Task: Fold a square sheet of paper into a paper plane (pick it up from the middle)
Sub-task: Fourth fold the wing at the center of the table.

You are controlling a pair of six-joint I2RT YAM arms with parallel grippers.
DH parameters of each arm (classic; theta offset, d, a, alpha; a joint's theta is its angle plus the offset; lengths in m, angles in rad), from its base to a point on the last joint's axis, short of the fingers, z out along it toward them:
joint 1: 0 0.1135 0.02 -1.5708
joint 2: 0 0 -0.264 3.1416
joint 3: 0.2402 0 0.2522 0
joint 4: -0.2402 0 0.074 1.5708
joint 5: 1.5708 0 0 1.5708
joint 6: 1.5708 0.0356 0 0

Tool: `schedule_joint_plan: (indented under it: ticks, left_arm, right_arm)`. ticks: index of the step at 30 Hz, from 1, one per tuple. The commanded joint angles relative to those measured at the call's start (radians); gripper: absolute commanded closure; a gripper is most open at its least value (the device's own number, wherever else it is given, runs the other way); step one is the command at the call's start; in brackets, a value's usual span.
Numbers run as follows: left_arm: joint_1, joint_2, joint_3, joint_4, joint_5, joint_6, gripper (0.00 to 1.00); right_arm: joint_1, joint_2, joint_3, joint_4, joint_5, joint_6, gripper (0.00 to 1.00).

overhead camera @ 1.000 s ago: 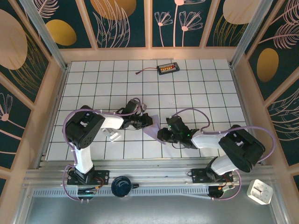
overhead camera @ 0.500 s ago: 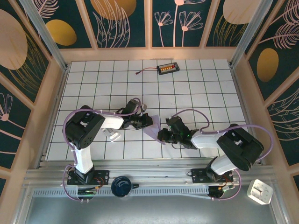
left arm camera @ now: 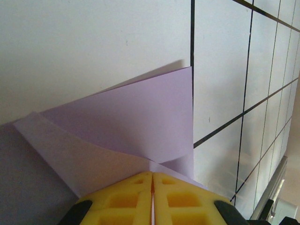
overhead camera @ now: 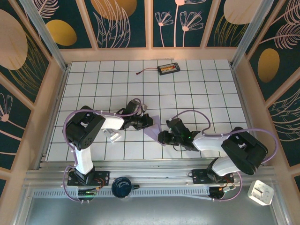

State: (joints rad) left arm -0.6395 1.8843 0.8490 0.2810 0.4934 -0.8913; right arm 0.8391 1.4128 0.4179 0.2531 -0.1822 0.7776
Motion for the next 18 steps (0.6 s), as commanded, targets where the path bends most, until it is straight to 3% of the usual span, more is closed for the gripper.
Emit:
schedule_joint_plan:
  ticks: [1,8,18]
  left_arm:
    - [0.009,0.023,-0.018,-0.021,-0.003,0.023,0.91]
    - [0.009,0.025,-0.011,-0.022,0.000,0.025,0.92]
    - [0.009,0.023,-0.010,-0.023,0.002,0.026,0.92]
  right_arm:
    - [0.023,-0.023,0.012,-0.079,0.062,-0.039,0.78]
    - [0.061,-0.020,0.037,-0.135,0.120,-0.058,0.80]
    - [0.051,-0.003,0.035,-0.095,0.092,-0.046,0.89]
